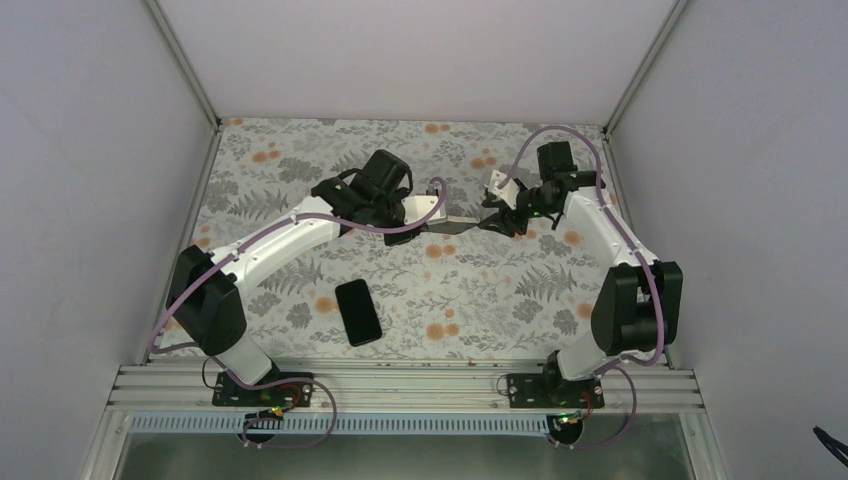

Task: Take the phone out of the phone case
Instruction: Remove the phone case from the phone.

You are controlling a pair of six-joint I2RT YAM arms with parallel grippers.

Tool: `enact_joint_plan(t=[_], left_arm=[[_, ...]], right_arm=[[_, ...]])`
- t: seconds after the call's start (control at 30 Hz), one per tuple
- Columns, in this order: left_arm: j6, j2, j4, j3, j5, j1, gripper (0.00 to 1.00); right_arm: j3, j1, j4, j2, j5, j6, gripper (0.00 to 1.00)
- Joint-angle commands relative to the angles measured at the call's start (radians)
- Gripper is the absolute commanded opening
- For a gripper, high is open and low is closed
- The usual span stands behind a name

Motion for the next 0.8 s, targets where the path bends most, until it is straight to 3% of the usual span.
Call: enact_joint_plan(t=[0.0, 0.43, 0.77], left_arm=[[0.003, -0.002, 0.041, 0.040, 0.051, -0.008, 0.02], [0.002, 0.001, 0.033, 0.037, 0.082, -0.027, 0.02], [0.000, 0.016, -0.020, 0.074, 0.180, -0.044, 0.02]], right_arm=[[0.058, 0.003, 0.043, 0.031, -0.028, 0.026, 0.56], [0.159, 0.023, 0.076, 0.105, -0.014, 0.071, 0.55], [0.252, 0.109, 0.097, 0.173, 0.032, 0.114, 0.55]])
